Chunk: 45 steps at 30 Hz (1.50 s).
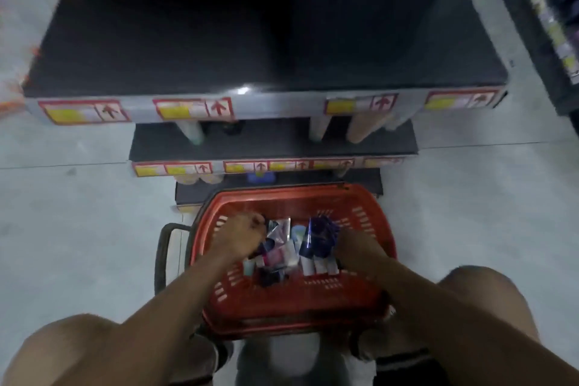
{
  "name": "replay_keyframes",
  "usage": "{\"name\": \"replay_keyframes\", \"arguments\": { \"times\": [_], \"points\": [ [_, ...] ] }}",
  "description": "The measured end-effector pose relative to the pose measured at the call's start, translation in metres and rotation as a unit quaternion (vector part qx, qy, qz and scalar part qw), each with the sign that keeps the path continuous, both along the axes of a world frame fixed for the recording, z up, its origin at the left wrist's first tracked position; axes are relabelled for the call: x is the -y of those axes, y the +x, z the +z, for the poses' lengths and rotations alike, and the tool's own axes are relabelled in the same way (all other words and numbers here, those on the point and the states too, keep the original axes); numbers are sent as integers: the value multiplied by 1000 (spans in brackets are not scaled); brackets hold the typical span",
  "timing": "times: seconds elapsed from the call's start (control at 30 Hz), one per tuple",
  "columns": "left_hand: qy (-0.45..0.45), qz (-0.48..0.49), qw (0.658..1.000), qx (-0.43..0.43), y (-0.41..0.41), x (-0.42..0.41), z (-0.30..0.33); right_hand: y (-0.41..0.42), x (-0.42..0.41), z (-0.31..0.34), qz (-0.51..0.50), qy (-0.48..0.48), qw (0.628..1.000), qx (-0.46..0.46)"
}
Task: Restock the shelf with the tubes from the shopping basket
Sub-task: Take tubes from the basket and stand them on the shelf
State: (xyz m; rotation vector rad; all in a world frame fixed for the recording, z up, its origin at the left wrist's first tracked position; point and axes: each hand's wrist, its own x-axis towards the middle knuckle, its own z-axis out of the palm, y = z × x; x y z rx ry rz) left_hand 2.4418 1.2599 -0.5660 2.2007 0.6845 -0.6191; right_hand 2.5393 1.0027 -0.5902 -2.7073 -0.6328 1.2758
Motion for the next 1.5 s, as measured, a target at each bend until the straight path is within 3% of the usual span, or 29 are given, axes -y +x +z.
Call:
{"name": "replay_keyframes", "arguments": {
  "times": [0.13, 0.23, 0.7, 1.5],
  "points": [
    [-4, 19, 1000, 9, 1, -7, -77, 4, -8, -65, -7, 0, 1000, 24],
    [-5, 27, 999, 32, -5, -9, -103, 0, -11, -79, -28, 5, 998, 49],
    [30, 13, 995, 94, -72, 16, -65, -56, 7, -38, -66, 49, 992, 93],
    [36, -6, 999, 19, -12, 0, -130, 6, 6, -130, -70, -20, 997, 41]
  ]
}}
